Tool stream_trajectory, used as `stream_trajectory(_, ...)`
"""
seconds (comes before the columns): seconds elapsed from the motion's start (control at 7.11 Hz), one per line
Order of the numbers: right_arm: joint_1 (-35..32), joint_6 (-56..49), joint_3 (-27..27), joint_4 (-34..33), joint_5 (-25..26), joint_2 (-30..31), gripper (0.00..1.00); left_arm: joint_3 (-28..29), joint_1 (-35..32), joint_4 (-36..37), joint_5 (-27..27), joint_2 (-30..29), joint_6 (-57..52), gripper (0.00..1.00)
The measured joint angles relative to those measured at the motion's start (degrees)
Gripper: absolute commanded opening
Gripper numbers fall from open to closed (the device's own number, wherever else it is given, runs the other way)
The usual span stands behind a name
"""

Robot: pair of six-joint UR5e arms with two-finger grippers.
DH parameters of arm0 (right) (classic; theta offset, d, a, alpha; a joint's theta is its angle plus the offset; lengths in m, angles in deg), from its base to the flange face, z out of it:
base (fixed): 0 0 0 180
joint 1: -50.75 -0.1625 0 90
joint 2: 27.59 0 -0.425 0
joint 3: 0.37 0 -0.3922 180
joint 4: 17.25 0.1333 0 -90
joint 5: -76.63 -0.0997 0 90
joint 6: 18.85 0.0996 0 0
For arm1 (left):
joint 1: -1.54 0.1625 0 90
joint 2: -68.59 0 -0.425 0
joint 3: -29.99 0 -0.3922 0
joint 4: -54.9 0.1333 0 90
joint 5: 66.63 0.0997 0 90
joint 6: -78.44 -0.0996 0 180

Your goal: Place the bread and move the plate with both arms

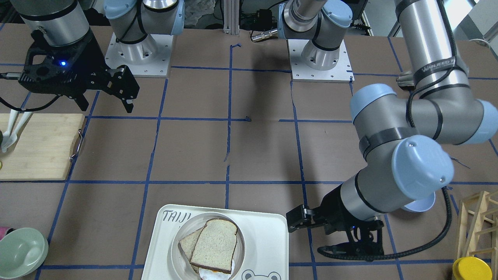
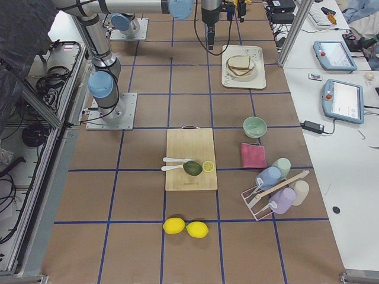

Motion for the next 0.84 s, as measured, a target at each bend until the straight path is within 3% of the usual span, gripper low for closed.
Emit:
stream_trajectory(0.28, 0.57, -0.86, 0.12, -0.01, -0.25, -0.24, 1.0, -5.22, 0.94, -4.51, 5.07, 7.77, 0.02, 1.0)
stream_trajectory(0.84, 0.97, -0.94, 0.32, 0.0, -0.56, -0.26, 1.0, -20.12, 1.22, -6.51, 14.36, 21.61, 2.85, 1.0)
